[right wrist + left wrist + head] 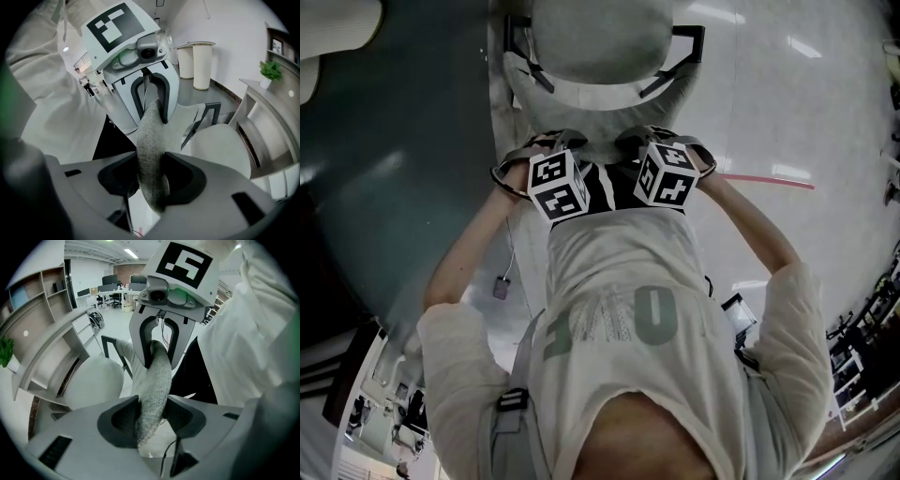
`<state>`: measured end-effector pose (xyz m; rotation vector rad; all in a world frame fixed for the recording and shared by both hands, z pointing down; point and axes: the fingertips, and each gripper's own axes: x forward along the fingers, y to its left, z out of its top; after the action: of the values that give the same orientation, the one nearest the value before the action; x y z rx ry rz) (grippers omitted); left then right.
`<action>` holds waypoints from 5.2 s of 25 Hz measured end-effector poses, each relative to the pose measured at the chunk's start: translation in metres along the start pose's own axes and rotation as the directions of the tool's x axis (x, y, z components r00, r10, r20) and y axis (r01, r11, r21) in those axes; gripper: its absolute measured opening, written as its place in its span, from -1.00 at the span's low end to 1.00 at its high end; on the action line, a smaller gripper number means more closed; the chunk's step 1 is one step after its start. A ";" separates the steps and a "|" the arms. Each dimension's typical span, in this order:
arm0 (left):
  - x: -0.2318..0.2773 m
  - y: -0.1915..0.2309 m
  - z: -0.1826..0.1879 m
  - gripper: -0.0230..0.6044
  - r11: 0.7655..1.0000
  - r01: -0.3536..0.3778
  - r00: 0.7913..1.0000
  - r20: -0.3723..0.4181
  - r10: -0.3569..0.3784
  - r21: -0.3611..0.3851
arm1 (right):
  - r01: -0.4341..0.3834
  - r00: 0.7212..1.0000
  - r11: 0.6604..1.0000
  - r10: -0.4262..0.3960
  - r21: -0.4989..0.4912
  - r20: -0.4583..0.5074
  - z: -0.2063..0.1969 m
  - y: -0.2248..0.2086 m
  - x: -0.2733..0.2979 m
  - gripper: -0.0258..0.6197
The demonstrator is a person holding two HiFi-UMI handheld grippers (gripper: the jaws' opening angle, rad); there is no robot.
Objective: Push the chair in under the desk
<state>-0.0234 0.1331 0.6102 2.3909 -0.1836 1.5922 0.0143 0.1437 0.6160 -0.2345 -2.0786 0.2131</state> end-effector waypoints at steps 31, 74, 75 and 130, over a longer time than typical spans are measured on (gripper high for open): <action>-0.003 0.028 0.005 -0.35 1.000 -0.016 0.999 0.039 0.017 -0.022 | -0.072 0.997 0.997 0.072 -0.026 -0.018 0.006 -0.024 -0.006 -0.41; -0.015 0.240 0.029 -0.36 0.989 -0.118 0.992 0.060 0.113 0.088 | 0.245 0.965 0.969 -0.246 -0.022 -0.086 0.041 -0.236 -0.033 -0.54; -0.016 0.246 0.029 -0.36 0.990 -0.116 0.992 0.056 0.111 0.085 | 0.246 0.965 0.969 -0.247 -0.019 -0.086 0.043 -0.241 -0.033 -0.54; -0.014 0.408 0.094 -0.35 0.998 -0.062 0.997 0.051 0.061 0.031 | 0.156 0.987 0.986 -0.157 -0.057 -0.028 0.038 -0.413 -0.085 -0.51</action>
<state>-0.0470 -0.2847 0.6233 2.4741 -0.2450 1.5743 -0.0096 -0.2786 0.6285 -0.1059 -2.0611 0.0572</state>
